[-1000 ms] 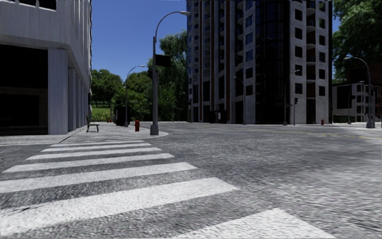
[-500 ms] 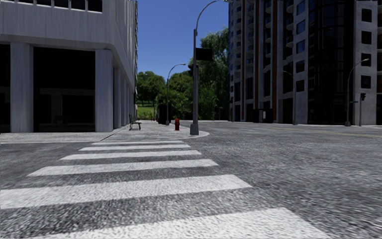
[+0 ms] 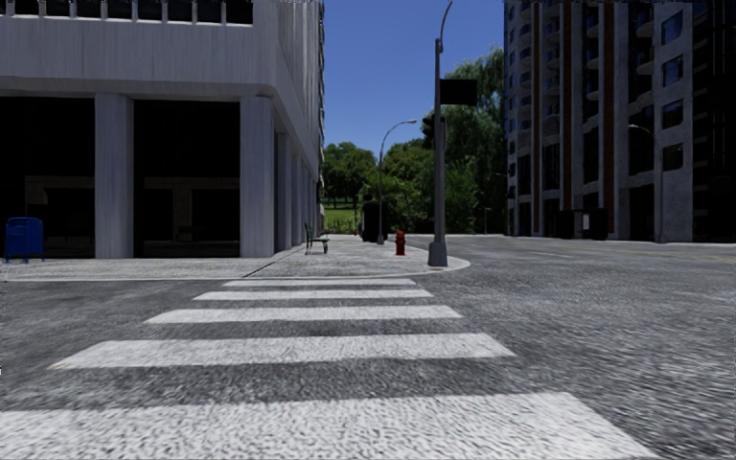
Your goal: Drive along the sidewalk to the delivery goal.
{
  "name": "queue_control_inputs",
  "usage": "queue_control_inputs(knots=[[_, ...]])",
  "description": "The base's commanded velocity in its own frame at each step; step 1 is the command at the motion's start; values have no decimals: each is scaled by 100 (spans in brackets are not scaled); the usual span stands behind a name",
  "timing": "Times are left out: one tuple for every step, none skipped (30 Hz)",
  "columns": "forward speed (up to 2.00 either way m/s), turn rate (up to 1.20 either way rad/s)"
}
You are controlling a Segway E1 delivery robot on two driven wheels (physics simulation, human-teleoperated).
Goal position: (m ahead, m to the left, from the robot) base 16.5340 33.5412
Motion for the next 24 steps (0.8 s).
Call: queue_control_inputs(knots=[[160, 51], [160, 51], [160, 51], [160, 51], [160, 50], [160, 0], [160, 0], [161, 0], [163, 0], [164, 0], [165, 0], [165, 0], [200, 0], [200, 0], [200, 0], [200, 0], [200, 0], [200, 0], [200, 0], [200, 0], [200, 0], [200, 0], [200, 0], [200, 0]])
